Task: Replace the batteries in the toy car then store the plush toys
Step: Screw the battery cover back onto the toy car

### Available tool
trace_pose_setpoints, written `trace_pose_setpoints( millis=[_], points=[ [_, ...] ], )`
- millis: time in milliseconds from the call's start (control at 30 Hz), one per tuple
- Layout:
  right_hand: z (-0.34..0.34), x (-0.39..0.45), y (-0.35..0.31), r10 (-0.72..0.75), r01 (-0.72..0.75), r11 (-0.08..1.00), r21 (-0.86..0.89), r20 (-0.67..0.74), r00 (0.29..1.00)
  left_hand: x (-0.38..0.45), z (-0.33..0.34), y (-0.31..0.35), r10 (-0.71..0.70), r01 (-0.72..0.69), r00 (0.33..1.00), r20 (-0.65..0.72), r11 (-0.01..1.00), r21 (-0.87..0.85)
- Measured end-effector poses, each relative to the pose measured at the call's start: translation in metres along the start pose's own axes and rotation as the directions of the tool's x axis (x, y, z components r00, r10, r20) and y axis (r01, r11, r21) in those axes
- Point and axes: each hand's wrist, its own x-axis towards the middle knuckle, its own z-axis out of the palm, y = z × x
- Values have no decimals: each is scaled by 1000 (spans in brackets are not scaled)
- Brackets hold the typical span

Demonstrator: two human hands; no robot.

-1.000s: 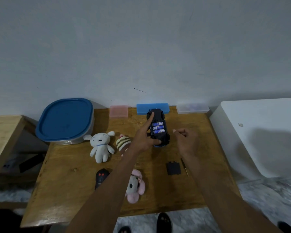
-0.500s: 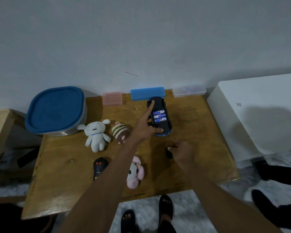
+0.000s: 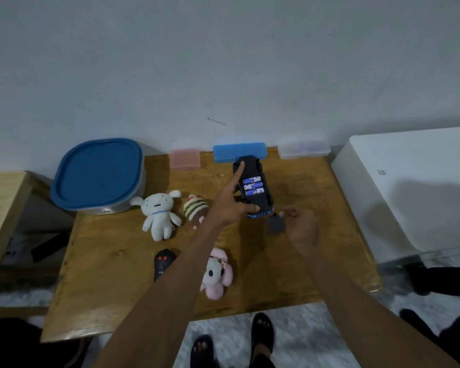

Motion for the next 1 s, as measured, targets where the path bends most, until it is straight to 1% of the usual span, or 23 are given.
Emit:
trace_pose_setpoints(
  millis=[67,133,200,267,367,467,567,733,1000],
  points=[
    [-11,12,-25,-14,22,995,102,-88,996,-1,-5,4,3,-3,1000,-9,1000,-4],
    [-22,24,-53,-4,29,987,158,-160,987,-1,-10,8,16,-16,1000,-14,1000,-2],
    [-34,34,-77,-16,57,979,197,-201,979,-2,-14,12,18,-18,1000,-12,1000,-12],
    [-45,38,-97,-59,97,956,276,-144,988,-3,-17,15,22,-22,1000,-4,1000,-17],
    [-51,36,-116,-140,121,921,372,24,990,-4,-20,17,39,-39,999,2,999,-21],
    [-39,36,-122,-225,169,916,364,118,967,-6,-21,19,54,-54,998,10,998,-20],
    [-28,35,-121,-258,182,922,342,193,947,-9,-22,21,63,-63,998,23,998,-18],
    [-22,28,-119,-277,189,925,330,246,929,-12,-24,22,49,-48,998,31,998,-45],
    [-18,25,-118,-286,201,925,323,240,928,-15,-23,24,64,-62,998,30,997,-56]
  ],
)
